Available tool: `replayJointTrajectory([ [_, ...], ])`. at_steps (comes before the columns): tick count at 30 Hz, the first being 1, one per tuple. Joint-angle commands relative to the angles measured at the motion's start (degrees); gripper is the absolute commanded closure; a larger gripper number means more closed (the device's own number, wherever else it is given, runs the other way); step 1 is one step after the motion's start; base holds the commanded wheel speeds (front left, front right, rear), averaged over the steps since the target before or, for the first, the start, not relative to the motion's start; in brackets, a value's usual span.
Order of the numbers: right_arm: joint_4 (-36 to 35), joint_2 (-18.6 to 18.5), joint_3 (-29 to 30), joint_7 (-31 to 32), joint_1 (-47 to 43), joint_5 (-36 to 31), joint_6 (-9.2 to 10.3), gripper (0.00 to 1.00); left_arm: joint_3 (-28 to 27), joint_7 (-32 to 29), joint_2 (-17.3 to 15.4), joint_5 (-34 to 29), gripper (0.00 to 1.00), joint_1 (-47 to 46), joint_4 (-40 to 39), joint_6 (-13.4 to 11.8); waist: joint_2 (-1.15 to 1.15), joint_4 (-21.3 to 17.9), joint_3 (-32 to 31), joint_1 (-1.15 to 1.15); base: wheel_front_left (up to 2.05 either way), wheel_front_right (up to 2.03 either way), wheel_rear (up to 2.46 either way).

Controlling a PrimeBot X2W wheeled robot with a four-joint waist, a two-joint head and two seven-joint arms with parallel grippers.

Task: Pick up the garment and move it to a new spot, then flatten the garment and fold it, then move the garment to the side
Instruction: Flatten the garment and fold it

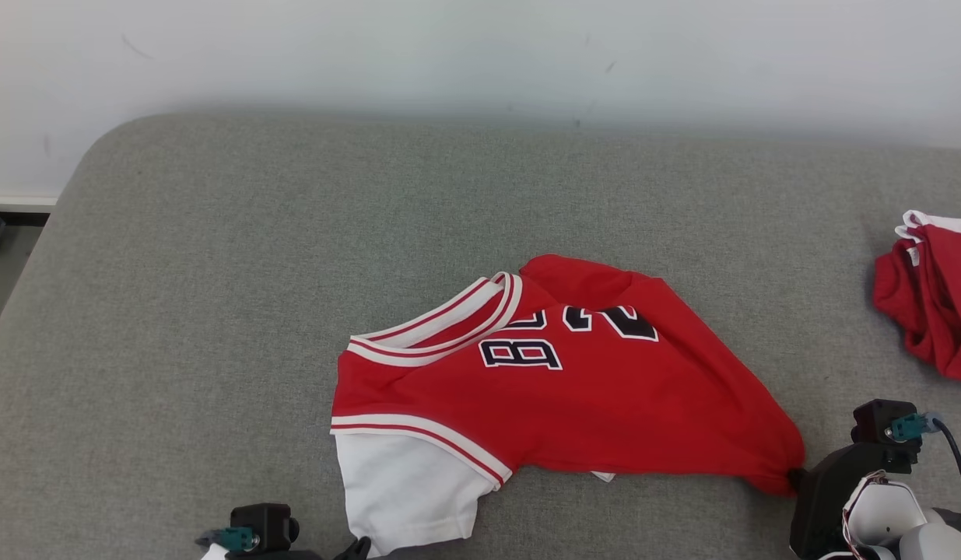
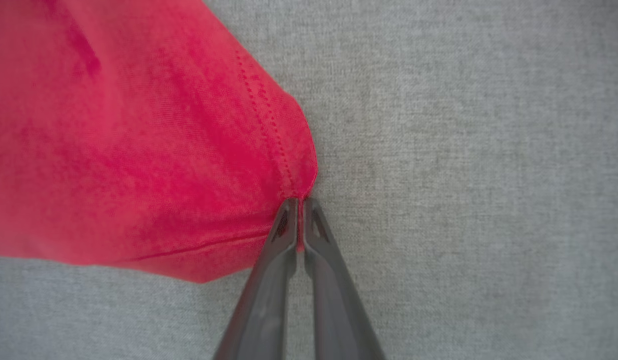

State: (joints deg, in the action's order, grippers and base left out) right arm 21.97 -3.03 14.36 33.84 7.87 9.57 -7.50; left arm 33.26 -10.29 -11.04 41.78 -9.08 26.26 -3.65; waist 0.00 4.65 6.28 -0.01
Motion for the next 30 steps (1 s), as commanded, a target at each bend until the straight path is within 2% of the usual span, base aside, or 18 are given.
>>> replayJointTrajectory([
  [1,0.76,0.18,-0.37,0.33,0.04,0.36,0.0,1.0,-0.37,0.3,-0.69,0.63,1.0,-0.8,0.34,-0.59,0.0,0.03,-0.03,0.01,0.0,0.0,0.0],
  [6,-1.06,0.15,0.16,-1.85,0.57,0.92,0.01,1.0,-1.19,2.61,-0.2,1.0,1.0,-1.19,-1.31,-0.27,0.0,-0.01,-0.31,0.01,0.0,0.0,0.0],
  [11,-3.92,0.0,-0.52,-6.26,1.87,6.52,0.01,1.0,-3.11,5.31,0.39,2.4,1.0,-1.67,-4.86,0.63,0.0,-0.01,-0.64,0.01,0.0,0.0,0.0],
  [18,-7.65,0.01,-0.2,-10.58,3.88,10.93,0.01,1.0,-6.32,7.77,0.44,4.49,1.0,-3.92,-11.17,1.01,0.0,0.21,-1.2,0.01,0.0,0.0,0.0],
  [21,-9.57,0.01,-0.6,-11.69,5.29,12.24,0.01,1.0,-8.0,9.22,0.41,4.75,1.0,-5.86,-14.77,0.73,0.0,0.19,-1.46,0.01,0.0,0.0,0.0],
  [24,-11.75,0.04,-1.19,-12.25,6.79,10.62,0.01,1.0,-8.87,10.42,-0.38,2.85,1.0,-8.19,-16.78,-0.33,0.0,0.26,-1.55,0.01,0.0,0.0,0.0],
  [30,-14.17,0.0,-5.02,-10.74,10.09,8.32,0.01,1.0,-10.09,11.32,-0.07,0.17,1.0,-15.23,-16.15,-2.63,0.0,0.07,-2.41,0.01,0.0,0.0,0.0],
])
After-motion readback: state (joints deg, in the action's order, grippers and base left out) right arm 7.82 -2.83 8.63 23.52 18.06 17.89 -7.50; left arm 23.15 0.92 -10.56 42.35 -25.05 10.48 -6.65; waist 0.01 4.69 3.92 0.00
